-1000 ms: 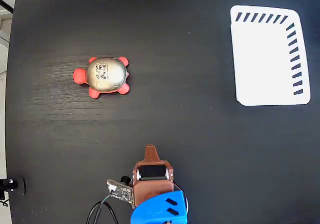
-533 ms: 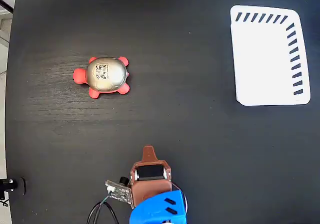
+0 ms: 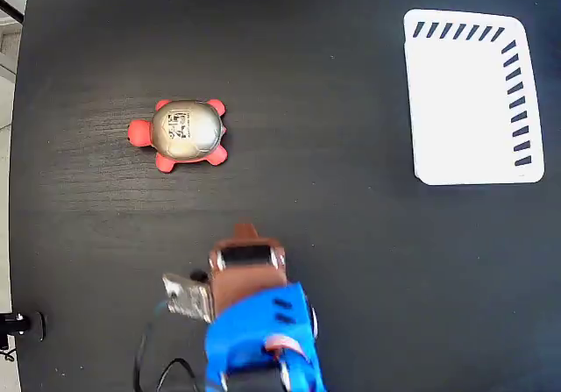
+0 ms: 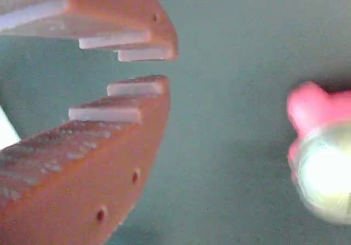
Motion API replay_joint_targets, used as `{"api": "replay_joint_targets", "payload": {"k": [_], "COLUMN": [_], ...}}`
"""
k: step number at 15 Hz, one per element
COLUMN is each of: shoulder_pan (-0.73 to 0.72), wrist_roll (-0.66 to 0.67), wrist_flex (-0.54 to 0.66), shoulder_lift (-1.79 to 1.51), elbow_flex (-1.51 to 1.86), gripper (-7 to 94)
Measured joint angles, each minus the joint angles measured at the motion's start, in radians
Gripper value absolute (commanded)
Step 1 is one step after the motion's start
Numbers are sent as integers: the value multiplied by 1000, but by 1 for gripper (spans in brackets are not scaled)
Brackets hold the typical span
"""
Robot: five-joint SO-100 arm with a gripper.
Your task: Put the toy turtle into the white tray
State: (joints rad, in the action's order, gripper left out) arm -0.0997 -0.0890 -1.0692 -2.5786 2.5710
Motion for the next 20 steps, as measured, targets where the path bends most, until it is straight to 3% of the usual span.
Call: {"api": "replay_joint_targets", "payload": {"k": [4,10,11,15,20], "shoulder_pan": [-15,-64,-67,-81,-127], "wrist_roll": [-18,-17,-17,-14,-2], "wrist_flex": [-6,-158,-184,-252,-307], "shoulder_lift": [367,802,862,1014,1161], "elbow_flex": [-288,-719,-785,-940,-1058], "gripper": [0,0,3,48,60]}}
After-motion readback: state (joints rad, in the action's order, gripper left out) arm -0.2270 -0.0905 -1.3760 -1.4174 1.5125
